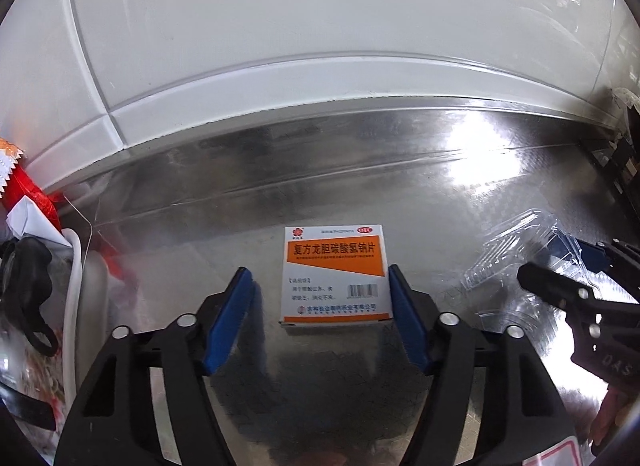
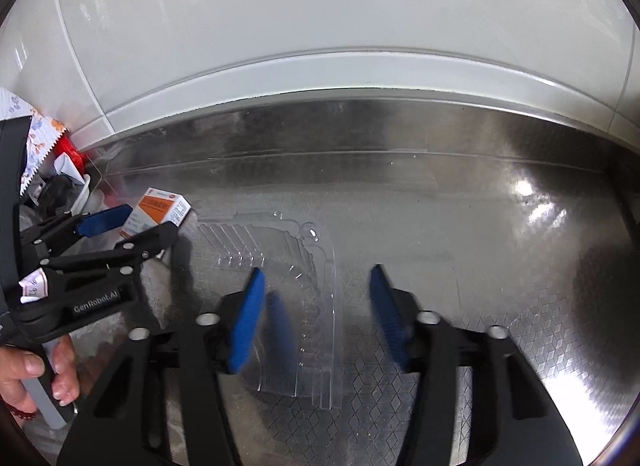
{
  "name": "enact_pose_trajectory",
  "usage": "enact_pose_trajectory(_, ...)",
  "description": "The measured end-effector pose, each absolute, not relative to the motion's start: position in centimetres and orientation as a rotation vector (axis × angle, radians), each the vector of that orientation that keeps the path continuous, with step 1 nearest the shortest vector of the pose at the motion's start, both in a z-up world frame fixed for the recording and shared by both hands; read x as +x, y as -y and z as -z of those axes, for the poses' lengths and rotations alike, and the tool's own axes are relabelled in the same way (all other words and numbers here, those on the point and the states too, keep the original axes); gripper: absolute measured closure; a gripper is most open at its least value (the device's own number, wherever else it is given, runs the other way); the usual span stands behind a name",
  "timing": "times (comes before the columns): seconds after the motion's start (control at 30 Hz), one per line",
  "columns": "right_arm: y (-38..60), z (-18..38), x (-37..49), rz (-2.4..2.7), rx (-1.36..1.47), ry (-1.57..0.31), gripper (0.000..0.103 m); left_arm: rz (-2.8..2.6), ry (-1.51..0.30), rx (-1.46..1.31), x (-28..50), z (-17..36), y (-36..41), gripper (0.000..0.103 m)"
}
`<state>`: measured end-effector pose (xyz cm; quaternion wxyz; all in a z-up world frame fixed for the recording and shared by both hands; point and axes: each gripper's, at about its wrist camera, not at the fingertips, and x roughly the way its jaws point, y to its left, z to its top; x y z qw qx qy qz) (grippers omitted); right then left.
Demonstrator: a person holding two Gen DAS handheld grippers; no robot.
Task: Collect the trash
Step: 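Grasp the orange-white medicine box with the left tool while the right tool grasps the clear plastic tray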
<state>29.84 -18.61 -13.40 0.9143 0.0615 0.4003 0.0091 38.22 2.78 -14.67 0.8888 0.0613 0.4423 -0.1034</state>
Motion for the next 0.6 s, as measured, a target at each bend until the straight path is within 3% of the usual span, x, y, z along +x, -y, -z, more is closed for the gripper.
enact_pose_trajectory(0.07,18.6,13.4,30.0,-0.022,0.133,-0.821,0.073,0.213,-0.916,0.128,38.4,14.6,-3.0,0.048)
enact_pose_trajectory(0.13,18.5,13.3,30.0,-0.012,0.126,-0.818,0.080,0.214,-0.916,0.128,38.5,14.6,-3.3,0.053)
enact_pose_trajectory(0.17,18.5,13.3,30.1,-0.012,0.129,-0.820,0.090,0.217,-0.917,0.127,38.6,14.6,-3.3,0.053)
enact_pose_trajectory(0.6,19.2,12.5,28.2,-0.003,0.186,-0.821,0.093,0.206,-0.919,0.108,36.4,15.3,-4.1,0.053)
